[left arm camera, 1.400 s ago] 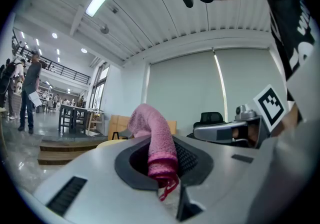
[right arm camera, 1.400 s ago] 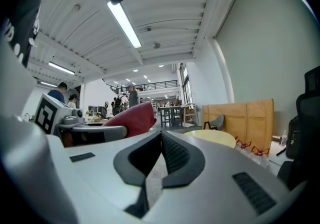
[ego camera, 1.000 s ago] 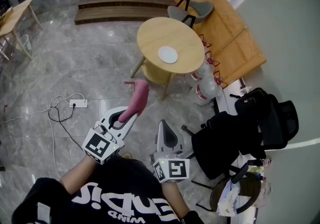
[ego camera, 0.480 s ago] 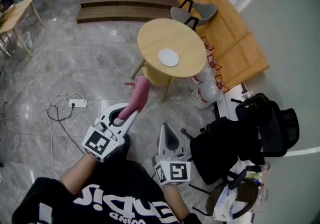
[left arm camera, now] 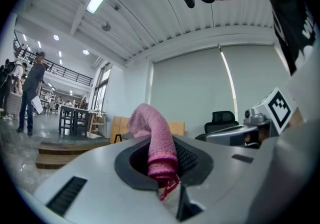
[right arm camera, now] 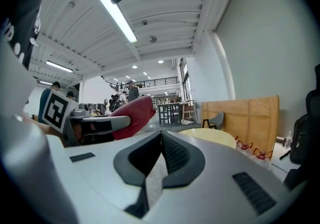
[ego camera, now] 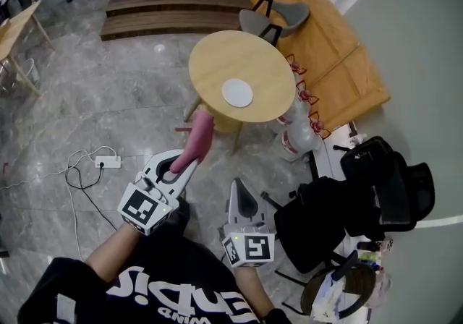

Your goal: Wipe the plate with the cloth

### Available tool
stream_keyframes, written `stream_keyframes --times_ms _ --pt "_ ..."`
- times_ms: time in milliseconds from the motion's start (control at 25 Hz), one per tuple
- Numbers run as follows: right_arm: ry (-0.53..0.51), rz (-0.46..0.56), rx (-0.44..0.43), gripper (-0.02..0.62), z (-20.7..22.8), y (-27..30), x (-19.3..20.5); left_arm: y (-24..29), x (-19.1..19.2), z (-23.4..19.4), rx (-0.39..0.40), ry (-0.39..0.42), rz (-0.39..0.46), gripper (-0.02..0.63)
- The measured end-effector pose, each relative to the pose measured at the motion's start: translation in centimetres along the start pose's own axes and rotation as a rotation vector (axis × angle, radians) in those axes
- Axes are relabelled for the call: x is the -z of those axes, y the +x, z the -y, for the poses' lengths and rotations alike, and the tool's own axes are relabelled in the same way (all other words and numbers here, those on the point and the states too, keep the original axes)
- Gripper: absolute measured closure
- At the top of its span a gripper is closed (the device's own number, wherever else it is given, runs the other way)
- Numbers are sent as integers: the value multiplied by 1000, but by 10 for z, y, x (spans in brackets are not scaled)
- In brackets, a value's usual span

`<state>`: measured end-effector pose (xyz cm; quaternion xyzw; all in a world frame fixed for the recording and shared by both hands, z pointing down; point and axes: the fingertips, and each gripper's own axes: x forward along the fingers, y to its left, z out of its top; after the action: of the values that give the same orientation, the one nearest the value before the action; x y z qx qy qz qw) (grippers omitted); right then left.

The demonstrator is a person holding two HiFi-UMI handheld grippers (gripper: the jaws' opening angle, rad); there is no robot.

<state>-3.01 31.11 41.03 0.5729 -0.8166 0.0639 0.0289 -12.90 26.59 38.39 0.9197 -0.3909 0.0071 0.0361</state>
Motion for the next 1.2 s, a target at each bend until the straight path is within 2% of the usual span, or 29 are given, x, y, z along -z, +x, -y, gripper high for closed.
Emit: stream_keyframes --times_ms 640,840,1200 --pt "46 -24 10 574 34 105 -9 77 7 -67 64 -7 -56 554" --pt "32 -32 14 574 45 138 -16 103 7 -83 130 -9 -34 554" --pt "36 -22 85 574 70 170 -24 140 5 -115 162 -5 -11 554"
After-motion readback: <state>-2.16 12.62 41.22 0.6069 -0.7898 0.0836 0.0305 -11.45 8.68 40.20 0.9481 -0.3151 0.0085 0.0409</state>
